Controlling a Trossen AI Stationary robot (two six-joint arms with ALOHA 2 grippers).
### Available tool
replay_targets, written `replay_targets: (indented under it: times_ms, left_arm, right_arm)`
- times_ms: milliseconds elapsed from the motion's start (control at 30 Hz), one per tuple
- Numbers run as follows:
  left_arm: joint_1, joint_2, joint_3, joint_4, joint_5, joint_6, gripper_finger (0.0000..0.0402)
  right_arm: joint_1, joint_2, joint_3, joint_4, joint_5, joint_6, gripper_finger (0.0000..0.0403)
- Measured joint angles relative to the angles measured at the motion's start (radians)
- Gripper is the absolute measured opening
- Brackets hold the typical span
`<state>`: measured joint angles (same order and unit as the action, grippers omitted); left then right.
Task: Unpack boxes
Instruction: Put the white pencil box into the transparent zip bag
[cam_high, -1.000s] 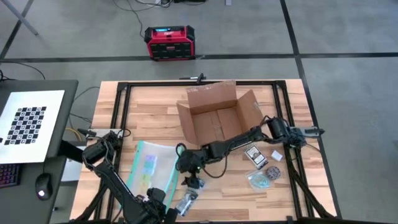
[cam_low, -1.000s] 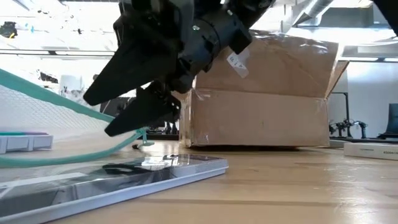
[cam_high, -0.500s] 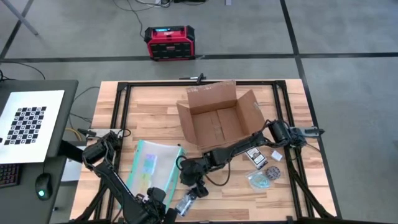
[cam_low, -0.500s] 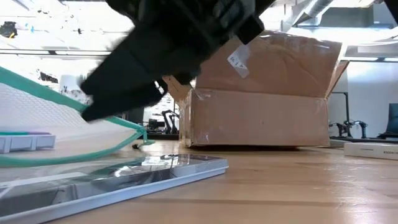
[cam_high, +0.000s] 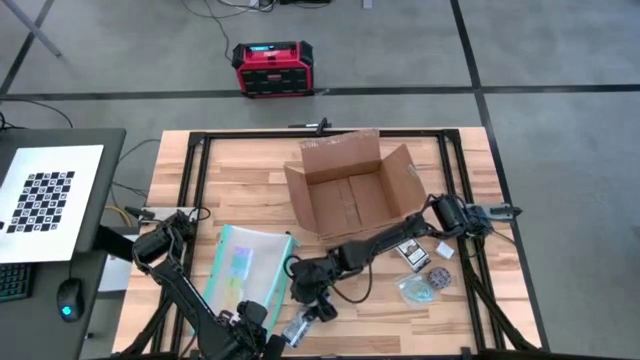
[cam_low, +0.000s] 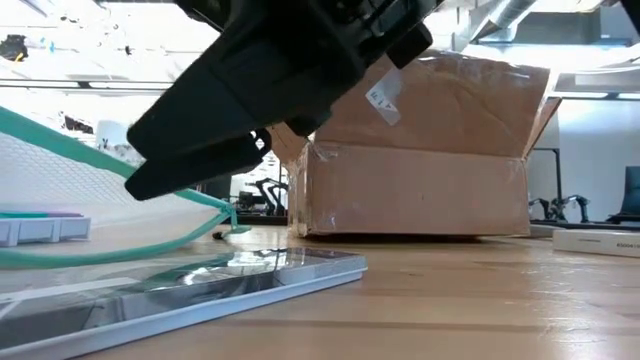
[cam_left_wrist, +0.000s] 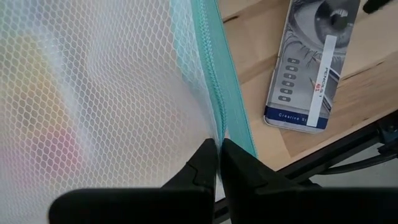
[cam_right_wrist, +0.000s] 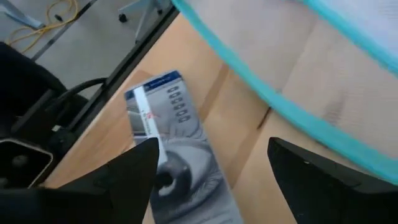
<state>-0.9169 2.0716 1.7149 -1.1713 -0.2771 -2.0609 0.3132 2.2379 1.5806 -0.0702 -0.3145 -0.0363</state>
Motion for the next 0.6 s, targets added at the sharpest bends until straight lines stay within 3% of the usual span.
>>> replay_targets:
  times_ms: [167, 367, 600]
  left_arm:
    - [0.000, 0.000, 0.000, 0.000, 0.000, 0.014, 0.0000]
    - [0.000, 0.000, 0.000, 0.000, 0.000, 0.015, 0.0000]
    - [0.000, 0.000, 0.000, 0.000, 0.000, 0.015, 0.0000]
  right_arm:
    - [0.024, 0.000, 0.011, -0.074, 0.000, -0.066, 0.0321]
    - [0.026, 0.000, 0.037, -0.149, -0.001, -0.085, 0.0391]
    - [0.027, 0.001, 0.049, -0.149, 0.029, -0.103, 0.0386]
